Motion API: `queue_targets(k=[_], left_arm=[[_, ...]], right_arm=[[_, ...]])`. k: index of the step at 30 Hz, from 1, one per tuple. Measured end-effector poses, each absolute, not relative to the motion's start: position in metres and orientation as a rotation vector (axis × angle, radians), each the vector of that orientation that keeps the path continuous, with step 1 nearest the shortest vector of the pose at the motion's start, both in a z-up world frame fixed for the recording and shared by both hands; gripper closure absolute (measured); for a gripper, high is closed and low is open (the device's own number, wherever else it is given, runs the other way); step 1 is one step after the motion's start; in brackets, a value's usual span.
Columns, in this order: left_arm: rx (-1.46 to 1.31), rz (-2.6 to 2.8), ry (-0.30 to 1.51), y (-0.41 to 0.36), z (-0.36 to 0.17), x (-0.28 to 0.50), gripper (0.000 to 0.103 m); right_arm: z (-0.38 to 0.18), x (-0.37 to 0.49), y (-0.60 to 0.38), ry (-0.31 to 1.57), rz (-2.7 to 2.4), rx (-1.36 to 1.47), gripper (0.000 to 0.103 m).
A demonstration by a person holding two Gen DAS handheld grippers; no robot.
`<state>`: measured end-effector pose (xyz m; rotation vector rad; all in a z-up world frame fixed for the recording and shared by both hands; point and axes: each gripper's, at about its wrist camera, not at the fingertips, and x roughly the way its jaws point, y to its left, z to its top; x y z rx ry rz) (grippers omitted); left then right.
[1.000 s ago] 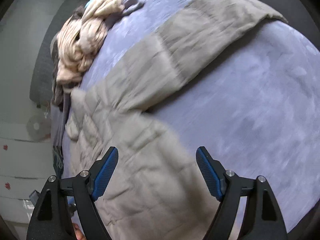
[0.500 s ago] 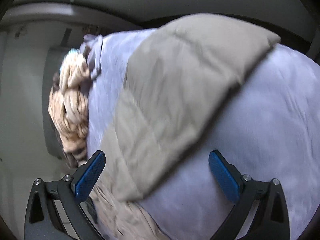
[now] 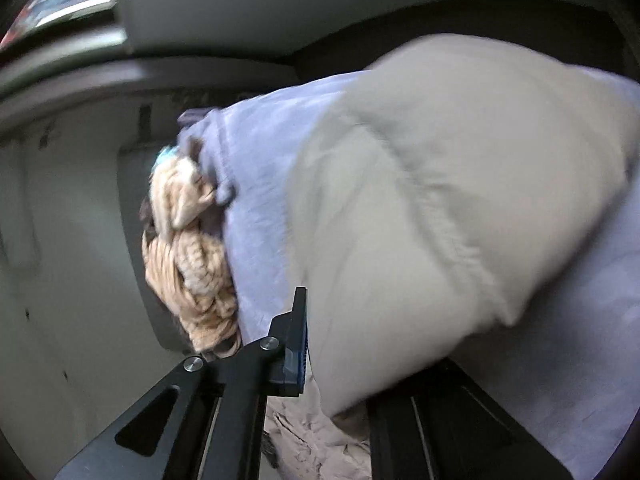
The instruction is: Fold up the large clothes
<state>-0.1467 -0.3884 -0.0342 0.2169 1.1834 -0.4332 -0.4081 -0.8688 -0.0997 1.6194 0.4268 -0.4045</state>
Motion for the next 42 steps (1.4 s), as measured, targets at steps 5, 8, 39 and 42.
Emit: queue_targets(k=[5, 8, 39, 42], left_arm=[[0.17, -0.412, 1.172, -0.355, -0.04, -0.129, 0.0], [0.173, -0.417, 1.153, -0.338, -0.044, -0.122, 0.0], [0.049, -0.414, 1.117, -0.231, -0.085, -0.066, 0.0], [0.009, -0.435, 1.121, -0.228, -0.084, -0.06, 0.0]], right_arm=[[-0.026, -0.347, -0.831, 0.526, -0.328, 1.288, 0.095], [0.012, -0.307, -0.79, 0.586, -0.288, 1.073, 0.095], [-0.063, -0.183, -0.551, 0.902, -0.08, 0.784, 0.024], [-0.07, -0.195, -0.587, 0.828, -0.141, 0.969, 0.024]])
